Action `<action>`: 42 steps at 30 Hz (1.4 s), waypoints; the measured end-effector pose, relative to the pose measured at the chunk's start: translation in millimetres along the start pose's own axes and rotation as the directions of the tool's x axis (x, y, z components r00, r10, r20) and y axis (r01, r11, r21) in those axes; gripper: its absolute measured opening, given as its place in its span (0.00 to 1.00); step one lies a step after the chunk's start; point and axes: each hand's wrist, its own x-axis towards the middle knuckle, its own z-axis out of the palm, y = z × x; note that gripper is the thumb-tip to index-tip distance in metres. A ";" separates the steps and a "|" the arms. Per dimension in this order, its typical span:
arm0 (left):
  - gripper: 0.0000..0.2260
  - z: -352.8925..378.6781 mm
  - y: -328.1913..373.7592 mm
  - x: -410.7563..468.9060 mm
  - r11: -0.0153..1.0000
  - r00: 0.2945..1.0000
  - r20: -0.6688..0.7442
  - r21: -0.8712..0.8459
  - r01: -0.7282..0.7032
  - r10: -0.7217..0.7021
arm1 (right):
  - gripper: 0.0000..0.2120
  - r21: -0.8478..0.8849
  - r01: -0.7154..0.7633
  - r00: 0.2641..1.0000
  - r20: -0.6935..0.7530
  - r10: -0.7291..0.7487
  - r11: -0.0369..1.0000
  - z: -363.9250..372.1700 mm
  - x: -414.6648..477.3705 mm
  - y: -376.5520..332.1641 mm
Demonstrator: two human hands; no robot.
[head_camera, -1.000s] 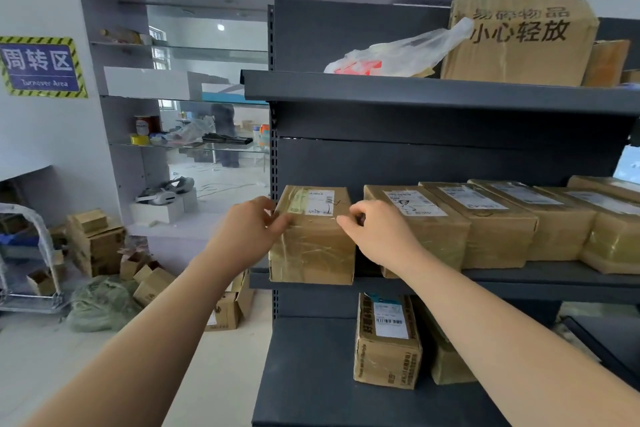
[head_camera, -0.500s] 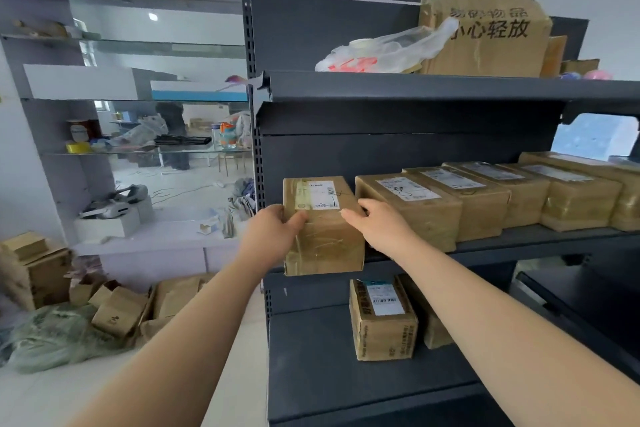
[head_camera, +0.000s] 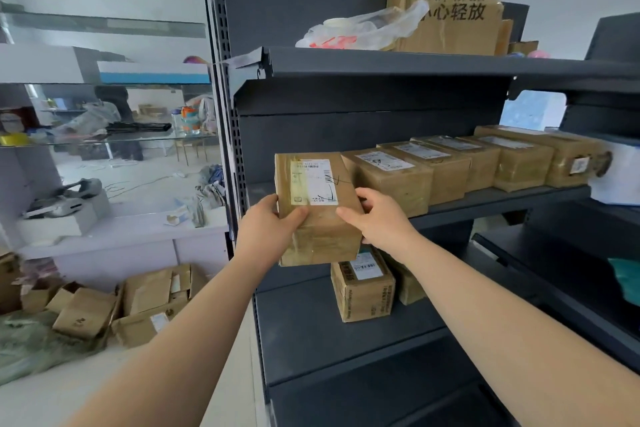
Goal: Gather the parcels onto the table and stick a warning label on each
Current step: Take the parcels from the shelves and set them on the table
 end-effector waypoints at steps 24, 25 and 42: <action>0.18 66.2 82.8 -203.9 0.993 0.990 0.133 -0.112 -0.040 0.055 | 0.19 0.136 0.033 0.993 -0.113 -0.018 0.990 -112.3 -211.6 70.6; 0.17 76.0 91.2 -215.1 0.992 0.989 0.140 -0.123 -0.038 0.055 | 0.18 0.140 0.025 0.991 -0.132 -0.007 0.990 -123.8 -223.4 78.0; 0.12 282.1 240.0 -431.2 0.878 0.832 0.515 -0.474 0.075 0.206 | 0.17 0.342 -0.116 0.591 -0.731 0.341 0.933 -282.0 -472.7 202.9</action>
